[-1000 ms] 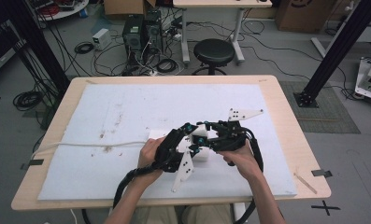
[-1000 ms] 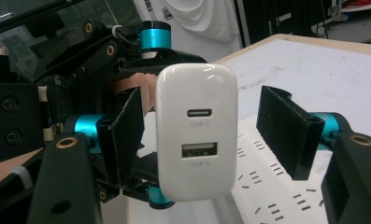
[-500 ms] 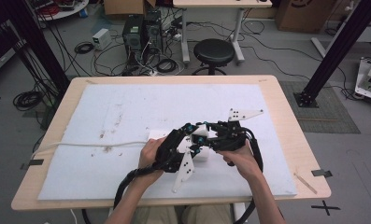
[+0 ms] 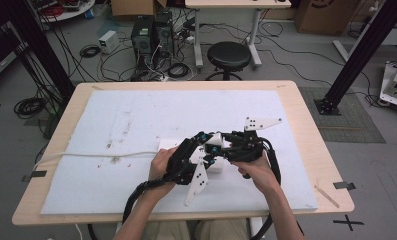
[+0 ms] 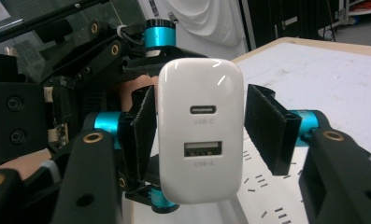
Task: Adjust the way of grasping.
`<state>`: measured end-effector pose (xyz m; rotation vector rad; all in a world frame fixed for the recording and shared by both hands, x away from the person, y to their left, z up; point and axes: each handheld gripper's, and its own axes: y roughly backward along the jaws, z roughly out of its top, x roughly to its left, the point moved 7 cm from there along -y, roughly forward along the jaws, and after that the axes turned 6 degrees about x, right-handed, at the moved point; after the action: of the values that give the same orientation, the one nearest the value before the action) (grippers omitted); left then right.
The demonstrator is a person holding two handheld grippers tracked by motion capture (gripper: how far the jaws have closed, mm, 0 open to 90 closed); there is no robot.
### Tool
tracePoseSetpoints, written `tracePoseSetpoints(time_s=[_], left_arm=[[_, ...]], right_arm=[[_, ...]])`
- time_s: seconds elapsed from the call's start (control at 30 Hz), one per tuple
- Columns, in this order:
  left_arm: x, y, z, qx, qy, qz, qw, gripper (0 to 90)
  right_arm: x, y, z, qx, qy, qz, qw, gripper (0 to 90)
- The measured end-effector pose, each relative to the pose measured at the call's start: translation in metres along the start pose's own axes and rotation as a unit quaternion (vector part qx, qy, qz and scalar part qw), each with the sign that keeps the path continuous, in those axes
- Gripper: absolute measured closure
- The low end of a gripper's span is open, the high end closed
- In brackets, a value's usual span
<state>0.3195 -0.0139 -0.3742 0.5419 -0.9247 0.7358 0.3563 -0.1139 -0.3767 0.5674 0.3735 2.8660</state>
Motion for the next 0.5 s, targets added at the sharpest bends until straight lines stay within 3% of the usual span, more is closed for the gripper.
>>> tracePoseSetpoints(time_s=[0.5], left_arm=[[0.0019,-0.0004,-0.0008,0.001,0.005,0.004,1.0000,42.4]], right_arm=[[0.0008,0.0023,0.0006,-0.017,0.004,0.005,0.9998,52.2]])
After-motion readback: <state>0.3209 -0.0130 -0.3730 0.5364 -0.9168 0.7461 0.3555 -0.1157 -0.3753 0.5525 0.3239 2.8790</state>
